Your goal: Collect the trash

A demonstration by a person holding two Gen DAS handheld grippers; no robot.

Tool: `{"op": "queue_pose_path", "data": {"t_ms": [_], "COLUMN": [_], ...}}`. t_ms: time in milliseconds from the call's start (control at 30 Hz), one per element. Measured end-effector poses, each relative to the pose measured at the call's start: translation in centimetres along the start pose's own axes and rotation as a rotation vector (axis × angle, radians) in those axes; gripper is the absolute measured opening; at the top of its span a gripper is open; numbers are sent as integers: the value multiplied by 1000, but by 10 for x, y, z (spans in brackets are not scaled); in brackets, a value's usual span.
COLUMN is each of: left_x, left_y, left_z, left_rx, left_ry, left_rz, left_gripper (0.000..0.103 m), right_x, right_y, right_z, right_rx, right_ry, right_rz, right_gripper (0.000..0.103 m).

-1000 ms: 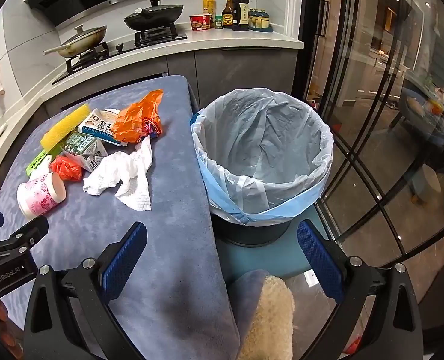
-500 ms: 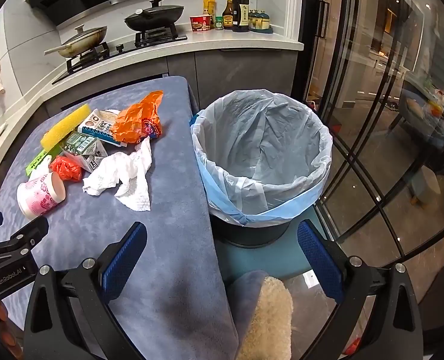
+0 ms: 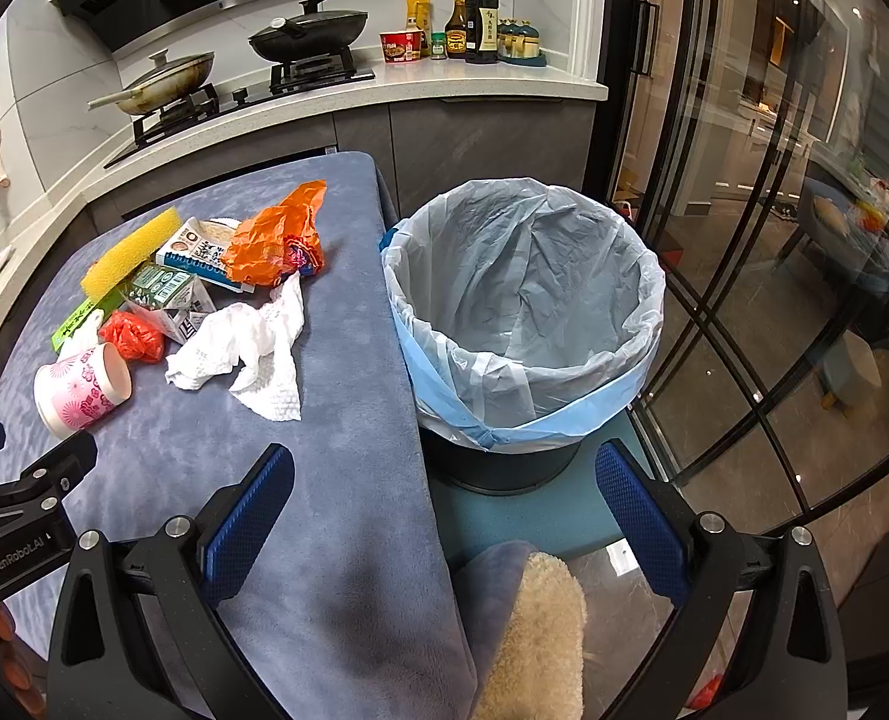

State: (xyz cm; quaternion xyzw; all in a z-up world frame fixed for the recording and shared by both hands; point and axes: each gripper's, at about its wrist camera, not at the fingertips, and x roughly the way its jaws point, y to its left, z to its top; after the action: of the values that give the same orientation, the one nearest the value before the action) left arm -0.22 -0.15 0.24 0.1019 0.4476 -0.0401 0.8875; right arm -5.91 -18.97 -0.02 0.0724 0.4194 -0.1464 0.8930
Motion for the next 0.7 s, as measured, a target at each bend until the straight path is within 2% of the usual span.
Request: {"op": "queue_pose_path", "data": {"t_ms": [700], "left_x": [-3], "left_y": [-6], "left_z": [2], "left_rx": [5], "left_ry": [-6], "left_rz": [-2], "left_gripper": [96], "right_x": [0], "right_y": [-3], "right_z": [-2], "right_rx": [2], "right_ry": [-1], "right_rz": [-8], "right_gripper": [96]}}
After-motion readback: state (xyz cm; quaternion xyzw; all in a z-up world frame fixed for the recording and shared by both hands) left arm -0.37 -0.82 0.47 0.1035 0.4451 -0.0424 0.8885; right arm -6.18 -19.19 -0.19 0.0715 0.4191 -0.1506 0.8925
